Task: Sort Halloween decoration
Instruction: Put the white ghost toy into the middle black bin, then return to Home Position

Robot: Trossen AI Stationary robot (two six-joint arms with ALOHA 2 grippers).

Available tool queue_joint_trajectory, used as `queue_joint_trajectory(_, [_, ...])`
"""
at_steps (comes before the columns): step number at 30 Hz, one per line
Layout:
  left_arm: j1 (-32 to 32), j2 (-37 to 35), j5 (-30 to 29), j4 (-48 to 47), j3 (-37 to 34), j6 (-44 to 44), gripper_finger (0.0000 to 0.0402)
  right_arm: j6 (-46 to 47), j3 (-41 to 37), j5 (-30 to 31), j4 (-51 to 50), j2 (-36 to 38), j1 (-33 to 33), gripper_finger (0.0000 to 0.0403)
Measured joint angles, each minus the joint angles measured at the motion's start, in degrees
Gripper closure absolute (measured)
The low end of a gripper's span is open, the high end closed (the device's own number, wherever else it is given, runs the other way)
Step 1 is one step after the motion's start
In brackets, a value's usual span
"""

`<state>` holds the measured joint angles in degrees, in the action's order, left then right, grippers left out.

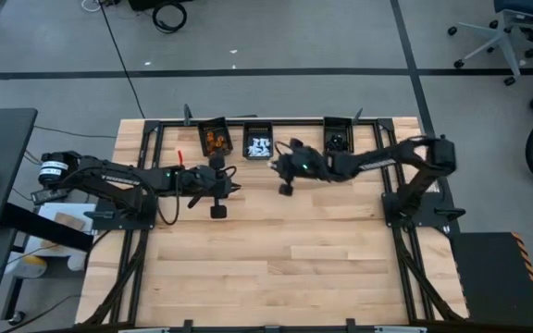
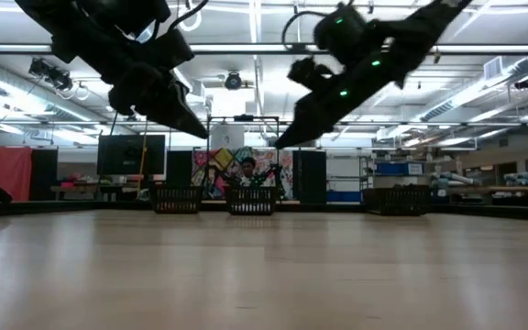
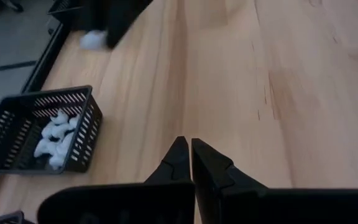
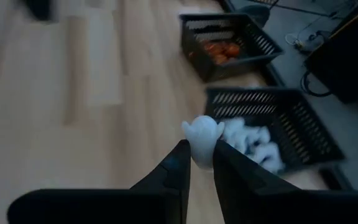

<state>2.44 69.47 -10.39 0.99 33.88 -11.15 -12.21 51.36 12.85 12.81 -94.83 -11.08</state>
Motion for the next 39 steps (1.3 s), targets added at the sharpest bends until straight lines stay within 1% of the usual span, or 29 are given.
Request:
queue_joint_trajectory(3, [0.0, -0.02, 0.0, -1.74, 0.05, 1.83, 0.0402, -1.98, 5.49, -2.01, -0.29, -4.92, -3.06, 0.0334])
queue_joint_trajectory(5, [0.0, -0.04, -0.02, -2.56, 0.03, 3.01, 0.0402, -2.56, 9.64, -3.67, -2.22, -8.17, -5.16, 0.0334])
queue_joint_trajectory(8, [0.0, -0.04, -0.02, -4.4, 0.03, 4.51, 0.0402, -2.22, 16.01, -6.74, -7.4, -12.58, -8.14, 0.0334])
queue_joint_trajectory(10, [0.0, -0.04, -0.01, -5.48, 0.03, 5.72, 0.0402, -1.39, 20.35, -6.98, -11.7, -15.41, -9.59, 0.0334])
queue_joint_trajectory(13, [0.0, -0.04, -0.02, -6.99, 0.03, 7.32, 0.0402, -0.46, 25.82, -7.26, -17.72, -18.79, -11.12, 0.0334])
queue_joint_trajectory(17, [-0.04, -0.04, -0.02, -7.17, 0.03, 8.04, 0.0402, 1.76, 31.2, -10.23, -22.55, -22.08, -12.33, 0.0334])
queue_joint_trajectory(20, [-0.02, -0.04, -0.02, -6.77, 0.03, 8.08, 0.0402, 2.89, 34.58, -11.08, -27.18, -24.29, -13.21, 0.0334])
queue_joint_trajectory(24, [-0.04, -0.04, -0.04, -6.74, 0.03, 8.19, 0.0402, 4.18, 37.55, -12.1, -31.16, -26.29, -14.53, 0.0334])
queue_joint_trajectory(28, [-0.04, -0.04, -0.04, -7.02, 0.03, 8.47, 0.0402, 4.55, 38.74, -16.42, -33.44, -27.67, -15.97, 0.0333])
queue_joint_trajectory(31, [-0.01, -0.04, -0.04, -6.91, 0.03, 7.78, 0.0402, 4.03, 38.75, -18.46, -34.71, -28.0, -16.75, 0.032])
queue_joint_trajectory(35, [0.0, -0.04, -0.94, -5.73, 0.01, 3.14, 0.0402, 2.12, 38.77, -19.32, -35.35, -28.23, -16.93, 0.0291])
queue_joint_trajectory(39, [0.36, -0.52, -3.3, 0.05, 0.03, -3.65, 0.0402, 0.17, 38.75, -21.81, -34.52, -27.58, -16.91, 0.0269])
